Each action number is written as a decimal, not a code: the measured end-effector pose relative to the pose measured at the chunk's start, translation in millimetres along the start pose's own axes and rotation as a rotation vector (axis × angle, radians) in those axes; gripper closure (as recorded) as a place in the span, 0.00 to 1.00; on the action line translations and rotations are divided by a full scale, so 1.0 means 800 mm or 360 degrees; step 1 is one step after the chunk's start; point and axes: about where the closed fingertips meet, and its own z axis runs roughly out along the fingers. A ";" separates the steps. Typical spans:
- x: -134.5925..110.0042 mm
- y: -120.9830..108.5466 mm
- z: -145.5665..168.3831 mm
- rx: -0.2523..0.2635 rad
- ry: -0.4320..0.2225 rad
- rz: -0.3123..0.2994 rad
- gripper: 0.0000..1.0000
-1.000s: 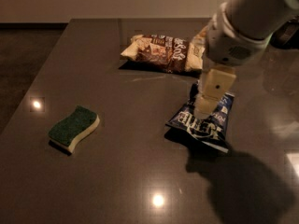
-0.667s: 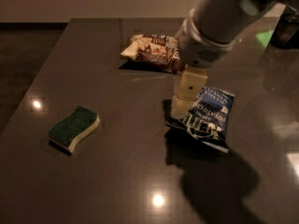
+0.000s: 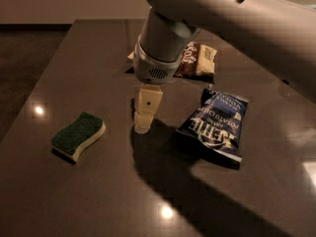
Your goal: Move sponge near brown chip bag
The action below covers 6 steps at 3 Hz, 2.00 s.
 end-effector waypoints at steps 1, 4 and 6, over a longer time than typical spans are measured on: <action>-0.026 0.003 0.037 -0.0085 -0.0016 -0.0013 0.00; -0.092 0.031 0.102 -0.0296 -0.0081 -0.0070 0.00; -0.111 0.024 0.114 -0.0362 -0.0103 -0.0062 0.46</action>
Offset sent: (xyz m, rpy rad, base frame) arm -0.0149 0.0847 -0.0650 0.0085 0.1460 0.0927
